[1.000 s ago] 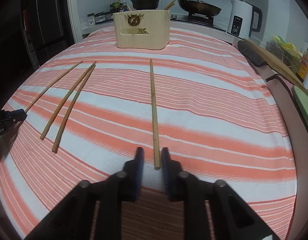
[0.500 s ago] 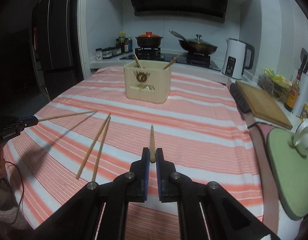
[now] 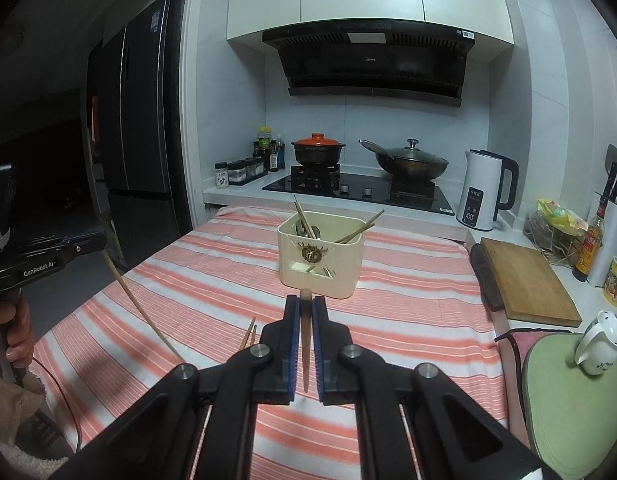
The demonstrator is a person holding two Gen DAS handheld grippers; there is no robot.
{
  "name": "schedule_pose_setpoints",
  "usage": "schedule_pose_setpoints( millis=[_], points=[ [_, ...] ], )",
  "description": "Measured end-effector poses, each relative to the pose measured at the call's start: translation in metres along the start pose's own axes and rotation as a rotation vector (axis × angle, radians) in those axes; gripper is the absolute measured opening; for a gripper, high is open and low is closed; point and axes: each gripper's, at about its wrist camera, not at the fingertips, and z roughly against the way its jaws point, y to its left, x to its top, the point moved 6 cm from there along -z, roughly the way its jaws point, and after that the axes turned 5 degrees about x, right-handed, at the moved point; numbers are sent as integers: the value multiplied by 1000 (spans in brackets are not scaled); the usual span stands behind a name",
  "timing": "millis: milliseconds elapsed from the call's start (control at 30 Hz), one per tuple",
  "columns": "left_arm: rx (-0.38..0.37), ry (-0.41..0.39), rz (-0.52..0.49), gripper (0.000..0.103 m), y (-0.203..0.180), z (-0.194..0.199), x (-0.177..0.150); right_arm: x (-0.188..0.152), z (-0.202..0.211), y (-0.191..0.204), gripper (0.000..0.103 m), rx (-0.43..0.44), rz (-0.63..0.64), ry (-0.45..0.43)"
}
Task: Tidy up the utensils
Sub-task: 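Lift the chopstick with the right tool and lower it into the cream box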
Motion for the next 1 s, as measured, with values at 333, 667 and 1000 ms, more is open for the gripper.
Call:
schedule_pose_setpoints(
  millis=[333,667,1000],
  points=[
    [-33,-3,9,5,-10,-7,16,14,1,2,6,21,-7,-7],
    [-104,24,17,5,-22,-29,48,33,-11,-2,6,31,-8,-16],
    [-145,-35,19,5,-32,-55,125,86,-40,-14,6,36,4,-62]
  ],
)
